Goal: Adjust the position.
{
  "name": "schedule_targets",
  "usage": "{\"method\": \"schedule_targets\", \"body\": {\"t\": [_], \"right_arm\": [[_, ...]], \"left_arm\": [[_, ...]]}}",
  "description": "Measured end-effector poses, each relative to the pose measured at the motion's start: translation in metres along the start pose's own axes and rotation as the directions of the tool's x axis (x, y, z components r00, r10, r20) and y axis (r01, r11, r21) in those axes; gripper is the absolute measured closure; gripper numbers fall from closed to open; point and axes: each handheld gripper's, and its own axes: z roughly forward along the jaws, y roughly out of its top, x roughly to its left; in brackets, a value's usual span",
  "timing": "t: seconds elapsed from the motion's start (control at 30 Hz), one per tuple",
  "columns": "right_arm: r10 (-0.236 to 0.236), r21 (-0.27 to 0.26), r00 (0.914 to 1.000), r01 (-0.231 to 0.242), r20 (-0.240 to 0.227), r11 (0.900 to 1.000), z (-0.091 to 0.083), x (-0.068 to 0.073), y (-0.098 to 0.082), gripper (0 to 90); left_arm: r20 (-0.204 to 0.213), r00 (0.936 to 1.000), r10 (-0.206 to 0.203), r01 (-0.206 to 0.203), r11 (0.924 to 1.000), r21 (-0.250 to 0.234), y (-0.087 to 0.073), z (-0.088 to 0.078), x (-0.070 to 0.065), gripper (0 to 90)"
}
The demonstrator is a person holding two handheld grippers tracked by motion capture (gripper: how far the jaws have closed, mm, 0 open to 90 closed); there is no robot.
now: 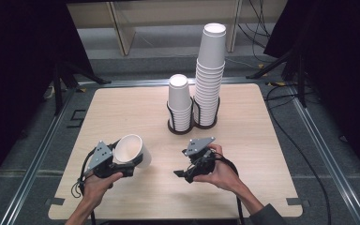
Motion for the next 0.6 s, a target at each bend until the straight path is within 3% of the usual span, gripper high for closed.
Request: {"method": "schedule_targets", "body": {"t": [0.13,0.37,0.6], "right_arm": [[0.009,0.025,0.9997,-0.010,0.025,1.000,-0.003,-0.002,-0.010,20.7],[0.024,0.047,0.9988,-0.026,0.042,0.999,-0.004,-0.004,-0.018,21.0],[0.032,0.062,0.9982,-0.035,0.051,0.997,-0.006,-0.005,-0.023,20.7]], "left_arm": [[-0.053,0.9985,0.014,-0.013,0.9997,0.019,0.001,0.011,0.012,10.2],[-0.104,0.9940,0.032,-0.026,0.9981,0.056,0.001,0.031,0.029,10.1],[-0.144,0.9896,0.011,0.000,0.9971,0.076,-0.005,0.043,0.045,10.0]]}}
